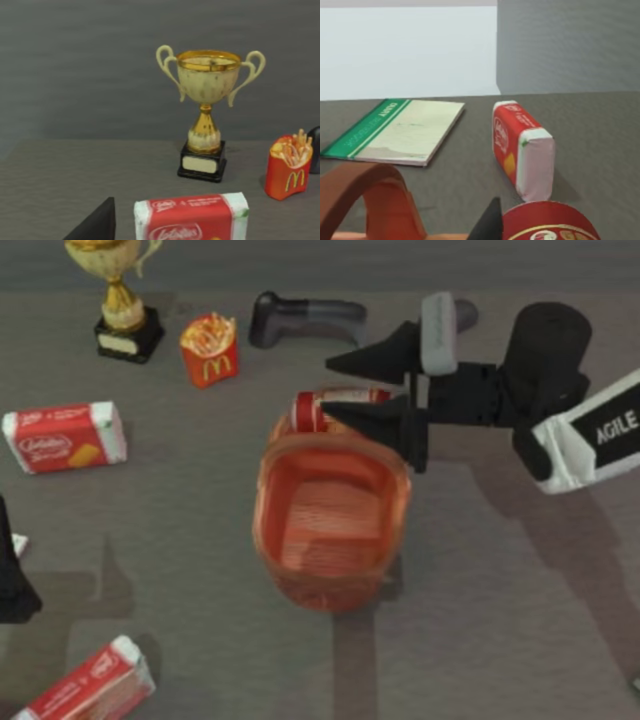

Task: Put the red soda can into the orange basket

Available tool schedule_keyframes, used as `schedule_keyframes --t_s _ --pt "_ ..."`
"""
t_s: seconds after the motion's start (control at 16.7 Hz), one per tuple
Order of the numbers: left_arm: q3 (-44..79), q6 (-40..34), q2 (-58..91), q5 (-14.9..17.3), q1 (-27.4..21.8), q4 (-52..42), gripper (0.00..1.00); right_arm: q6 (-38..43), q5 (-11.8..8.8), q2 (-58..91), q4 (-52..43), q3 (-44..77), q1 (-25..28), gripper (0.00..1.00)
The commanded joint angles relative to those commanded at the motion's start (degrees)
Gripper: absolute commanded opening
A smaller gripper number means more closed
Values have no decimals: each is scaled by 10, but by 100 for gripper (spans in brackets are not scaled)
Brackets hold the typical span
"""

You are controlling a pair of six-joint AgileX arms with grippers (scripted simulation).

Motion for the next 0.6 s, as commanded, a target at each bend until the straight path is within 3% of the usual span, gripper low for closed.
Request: schedule_keyframes --t_s 0.12,0.18,0.6 --pt "0 0 0 0 0 0 100 0 0 0 0 0 0 98" --pt "0 0 0 0 0 0 100 0 0 0 0 0 0 100" --pt "0 0 0 0 0 0 100 0 0 0 0 0 0 100"
